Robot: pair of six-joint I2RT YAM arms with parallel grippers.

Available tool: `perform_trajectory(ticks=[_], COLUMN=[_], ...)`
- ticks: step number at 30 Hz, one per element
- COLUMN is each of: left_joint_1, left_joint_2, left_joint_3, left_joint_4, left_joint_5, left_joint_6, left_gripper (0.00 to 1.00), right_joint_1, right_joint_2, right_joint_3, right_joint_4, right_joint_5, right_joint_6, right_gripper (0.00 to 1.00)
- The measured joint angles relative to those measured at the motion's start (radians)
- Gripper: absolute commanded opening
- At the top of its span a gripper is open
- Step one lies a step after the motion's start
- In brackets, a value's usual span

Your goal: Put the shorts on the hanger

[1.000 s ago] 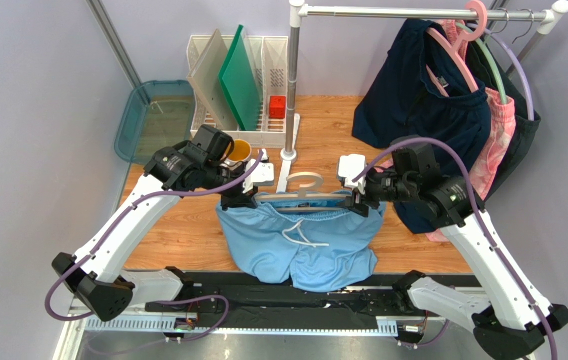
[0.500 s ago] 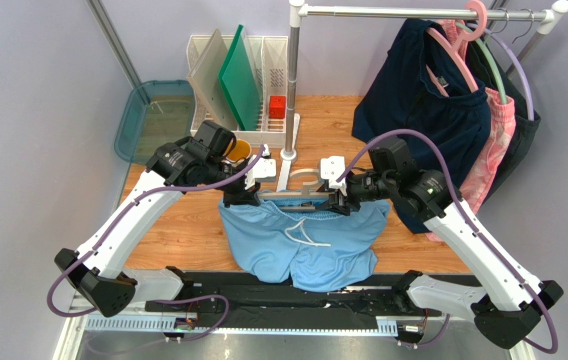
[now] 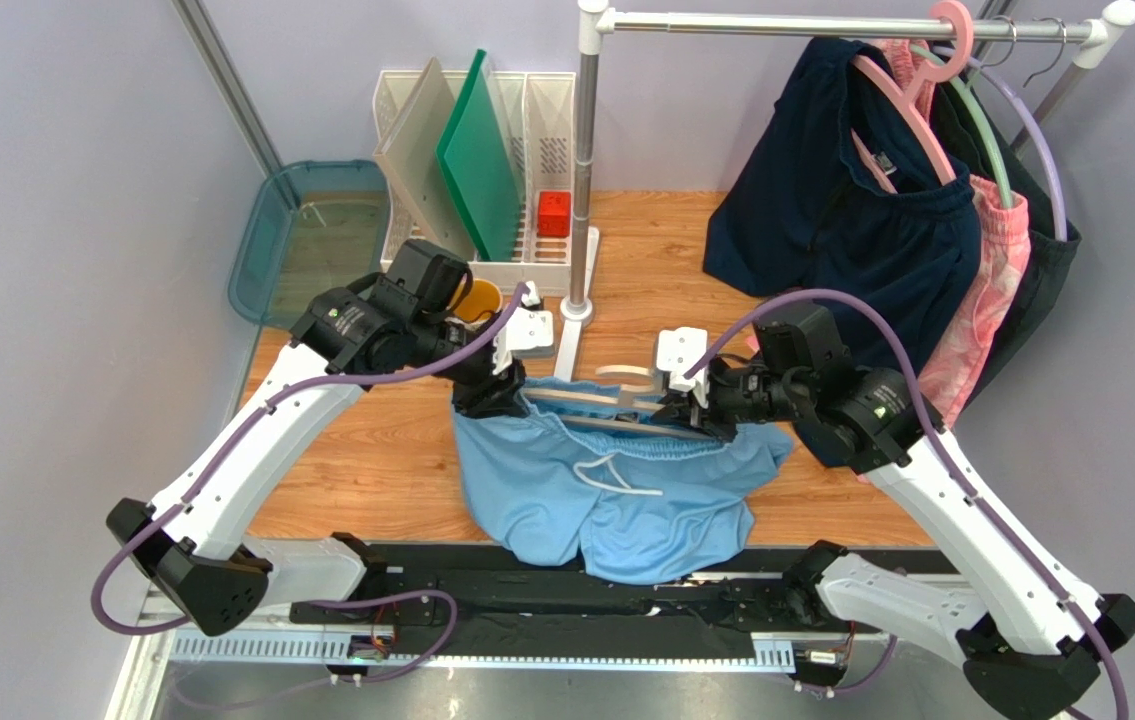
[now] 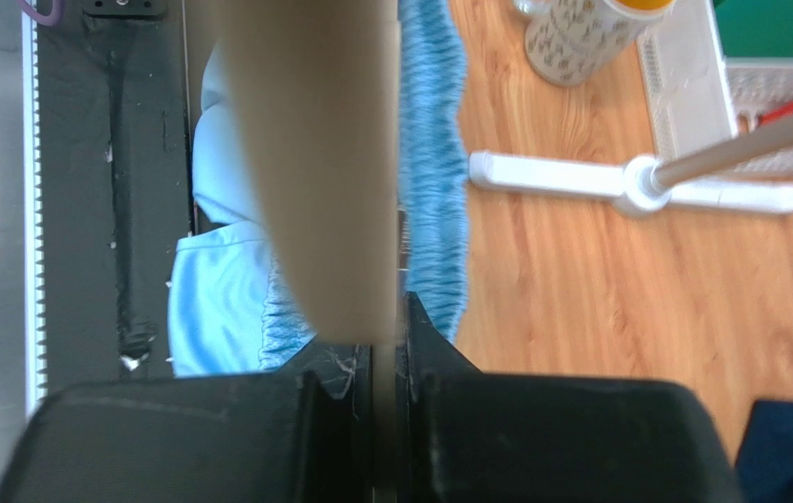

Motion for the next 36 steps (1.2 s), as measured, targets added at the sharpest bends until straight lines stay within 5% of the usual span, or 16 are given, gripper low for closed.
perform_trajectory(ticks=[2, 3, 12, 18, 24, 31, 36], left_joint_1=[0.006, 0.016, 0.211, 0.21, 0.211, 0.211, 0.211], left_joint_2=[-0.009, -0.013, -0.057, -0.09, -0.086, -0.088, -0.099], left_joint_3=[0.003, 0.01, 0.172, 0.173, 0.173, 0.166, 0.142], left_joint_4=[0.025, 0.032, 0.165, 0.199, 0.209, 0.228, 0.235], left_joint_5=[-0.02, -0.029, -0.027, -0.022, -0.022, -0.023, -0.026], left_joint_6=[-0.011, -0.027, -0.185, -0.232, -0.256, -0.27, -0.273], left_gripper=[0.95, 0.99, 0.99, 1.0, 0.99, 0.99, 0.99], right_joint_1=[-0.007, -0.015, -0.093, -0.334, -0.554, -0.681, -0.734], right_joint_2=[-0.017, -0.029, -0.102, -0.064, 0.157, 0.41, 0.51], right_joint_3=[0.0, 0.0, 0.043, 0.111, 0.457, 0.934, 1.093], right_joint_4=[-0.028, -0.047, -0.23, -0.363, -0.496, -0.513, -0.486], right_joint_5=[0.024, 0.04, 0.206, 0.286, 0.309, 0.248, 0.217], right_joint_6=[0.033, 0.055, 0.234, 0.333, 0.408, 0.454, 0.478], right_gripper=[0.0, 0.0, 0.0, 0.0, 0.0, 0.0, 0.0])
